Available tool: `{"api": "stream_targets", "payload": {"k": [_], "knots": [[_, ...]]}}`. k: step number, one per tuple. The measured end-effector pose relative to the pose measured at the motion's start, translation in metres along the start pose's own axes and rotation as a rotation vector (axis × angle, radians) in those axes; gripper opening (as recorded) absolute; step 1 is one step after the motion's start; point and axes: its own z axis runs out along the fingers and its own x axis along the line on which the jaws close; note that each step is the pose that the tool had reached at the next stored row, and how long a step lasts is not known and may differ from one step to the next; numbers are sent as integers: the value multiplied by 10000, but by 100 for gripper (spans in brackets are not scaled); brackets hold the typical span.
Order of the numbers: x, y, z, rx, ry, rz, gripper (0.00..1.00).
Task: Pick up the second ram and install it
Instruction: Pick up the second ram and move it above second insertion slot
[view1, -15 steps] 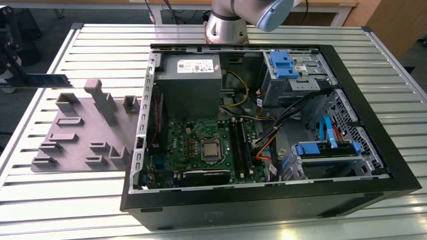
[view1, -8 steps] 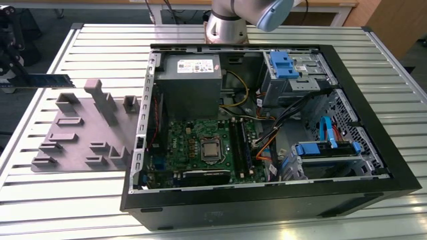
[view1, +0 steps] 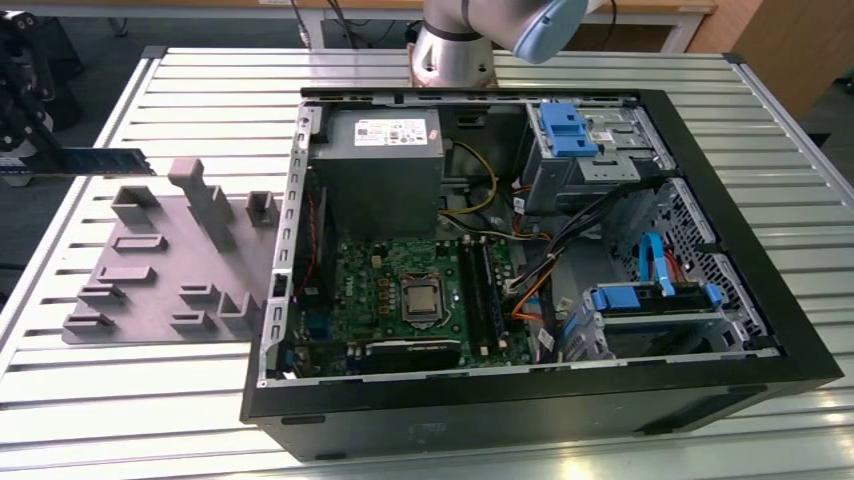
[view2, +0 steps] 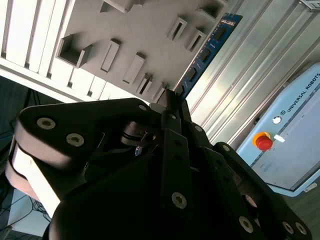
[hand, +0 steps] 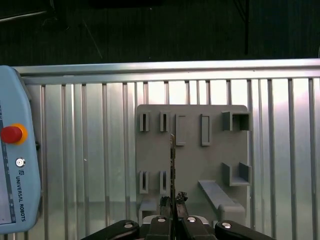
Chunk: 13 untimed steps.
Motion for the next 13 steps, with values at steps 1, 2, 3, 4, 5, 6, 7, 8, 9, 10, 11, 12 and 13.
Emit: {"api": "stream_targets", "payload": {"k": [1,2,3,4,5,6,7,8,9,10,11,12,13], "knots": [[0,-5,0,0,0,0,14],[0,-9,0,0,0,0,14],[-1,-14,0,0,0,0,14],[-1,-18,0,0,0,0,14],[-1,-23,0,0,0,0,14],[-1,-28,0,0,0,0,14],[-1,-33,0,0,0,0,14],[-2,-37,0,0,0,1,14],[-2,-42,0,0,0,0,14],[-2,-46,0,0,0,0,14],[-2,-50,1,0,-1,0,14],[-2,-56,0,0,0,0,14],[-2,-59,0,0,0,0,14]]}}
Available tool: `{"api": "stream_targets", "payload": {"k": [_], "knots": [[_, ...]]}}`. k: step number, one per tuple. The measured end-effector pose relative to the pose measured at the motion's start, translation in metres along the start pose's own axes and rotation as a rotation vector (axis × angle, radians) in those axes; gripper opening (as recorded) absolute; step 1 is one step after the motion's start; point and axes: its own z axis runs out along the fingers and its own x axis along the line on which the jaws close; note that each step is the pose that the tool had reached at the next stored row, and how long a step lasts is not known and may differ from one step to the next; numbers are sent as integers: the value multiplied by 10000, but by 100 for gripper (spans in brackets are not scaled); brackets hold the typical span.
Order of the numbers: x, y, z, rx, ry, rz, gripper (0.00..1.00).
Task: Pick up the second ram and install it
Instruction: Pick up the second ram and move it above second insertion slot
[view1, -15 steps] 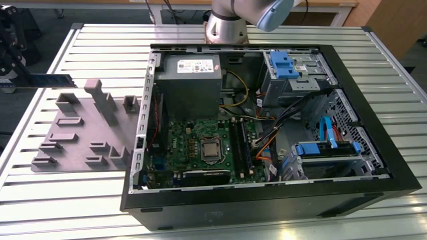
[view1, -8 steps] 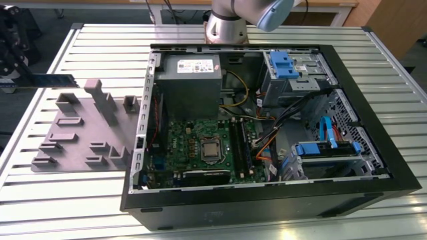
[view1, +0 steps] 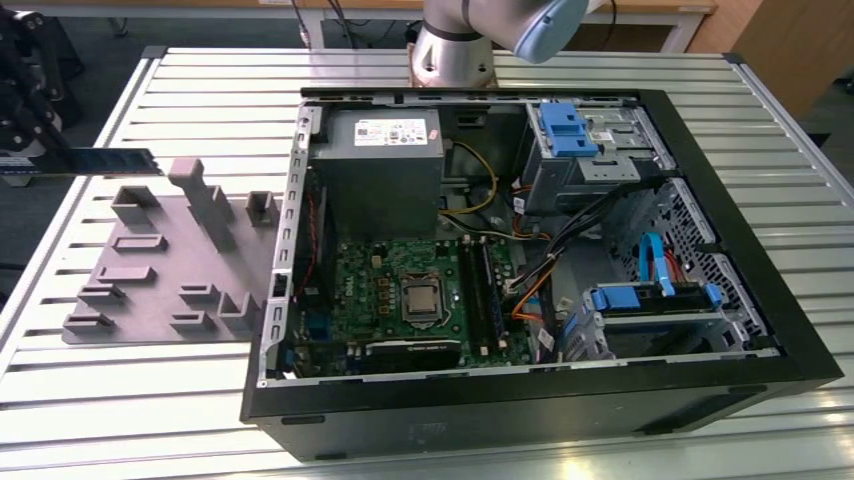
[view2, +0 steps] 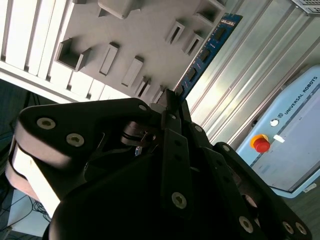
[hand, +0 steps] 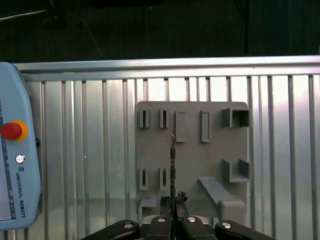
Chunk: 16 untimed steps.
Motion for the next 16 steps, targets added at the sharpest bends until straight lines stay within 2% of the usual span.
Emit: {"api": "stream_targets", "payload": {"k": [16], "knots": [[-2,-54,0,0,0,0,14]]}}
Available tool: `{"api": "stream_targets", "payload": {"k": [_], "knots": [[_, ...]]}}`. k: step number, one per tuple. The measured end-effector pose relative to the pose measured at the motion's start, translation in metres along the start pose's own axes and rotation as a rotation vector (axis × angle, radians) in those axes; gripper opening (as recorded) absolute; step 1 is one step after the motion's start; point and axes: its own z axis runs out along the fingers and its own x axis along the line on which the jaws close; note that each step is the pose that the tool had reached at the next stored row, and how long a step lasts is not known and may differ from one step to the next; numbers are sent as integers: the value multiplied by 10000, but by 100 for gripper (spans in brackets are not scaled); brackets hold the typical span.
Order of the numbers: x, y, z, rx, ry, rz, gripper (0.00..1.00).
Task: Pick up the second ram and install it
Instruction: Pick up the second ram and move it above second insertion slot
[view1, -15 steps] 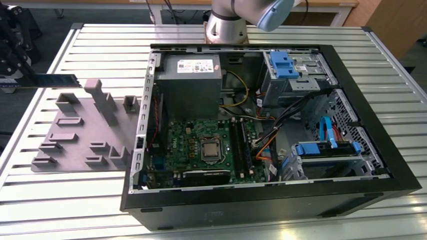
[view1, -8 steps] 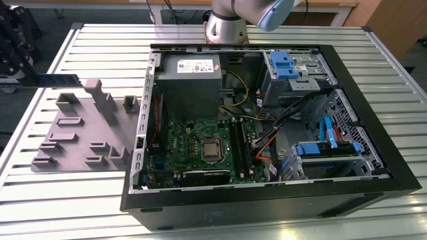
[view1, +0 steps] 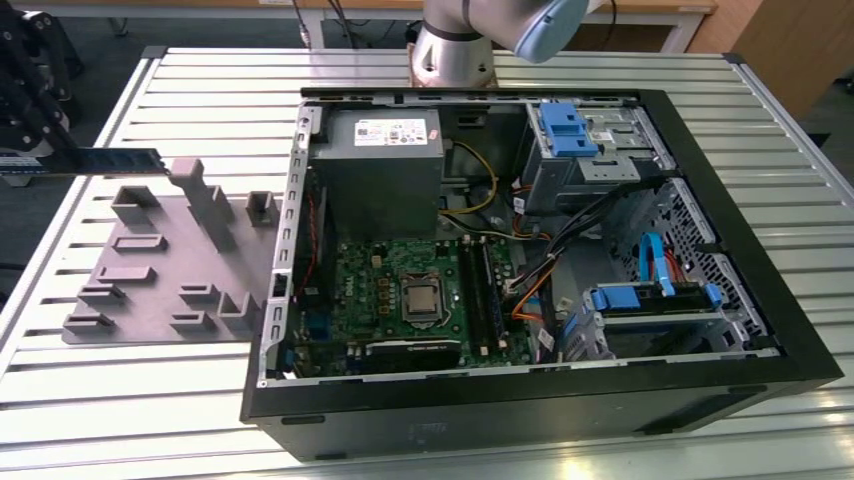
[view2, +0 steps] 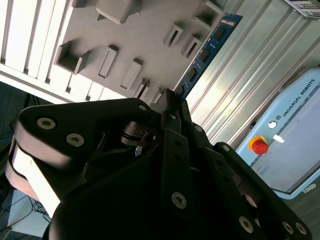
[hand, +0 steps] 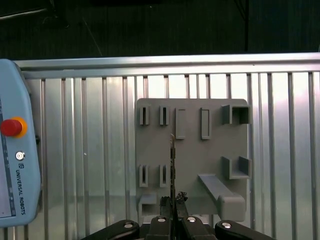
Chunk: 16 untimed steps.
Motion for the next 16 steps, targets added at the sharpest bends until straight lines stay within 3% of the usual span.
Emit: {"api": "stream_targets", "payload": {"k": [16], "knots": [[-2,-54,0,-1,1,0,14]]}}
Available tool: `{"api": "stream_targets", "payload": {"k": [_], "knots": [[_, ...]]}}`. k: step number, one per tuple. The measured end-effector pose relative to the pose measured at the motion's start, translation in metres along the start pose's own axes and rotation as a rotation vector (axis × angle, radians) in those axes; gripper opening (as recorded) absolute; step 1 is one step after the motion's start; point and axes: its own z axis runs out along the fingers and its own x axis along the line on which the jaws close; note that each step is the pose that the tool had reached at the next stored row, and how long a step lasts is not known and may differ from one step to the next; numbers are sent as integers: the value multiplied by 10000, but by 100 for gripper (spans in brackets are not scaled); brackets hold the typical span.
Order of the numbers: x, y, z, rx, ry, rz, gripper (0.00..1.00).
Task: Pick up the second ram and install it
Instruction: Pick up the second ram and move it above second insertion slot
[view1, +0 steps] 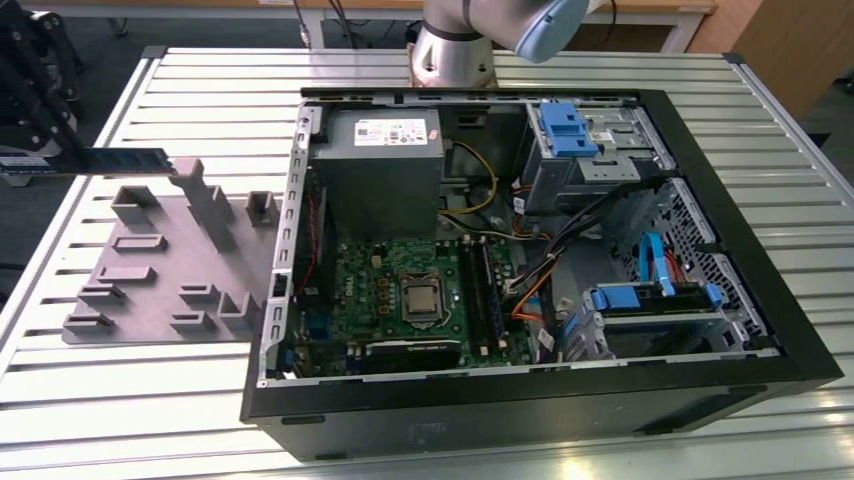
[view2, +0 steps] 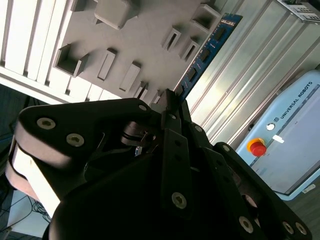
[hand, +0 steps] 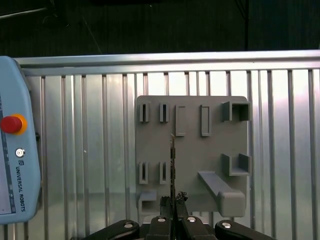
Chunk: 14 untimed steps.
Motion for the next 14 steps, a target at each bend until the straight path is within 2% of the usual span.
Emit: {"api": "stream_targets", "payload": {"k": [14], "knots": [[-3,-82,0,0,0,0,14]]}}
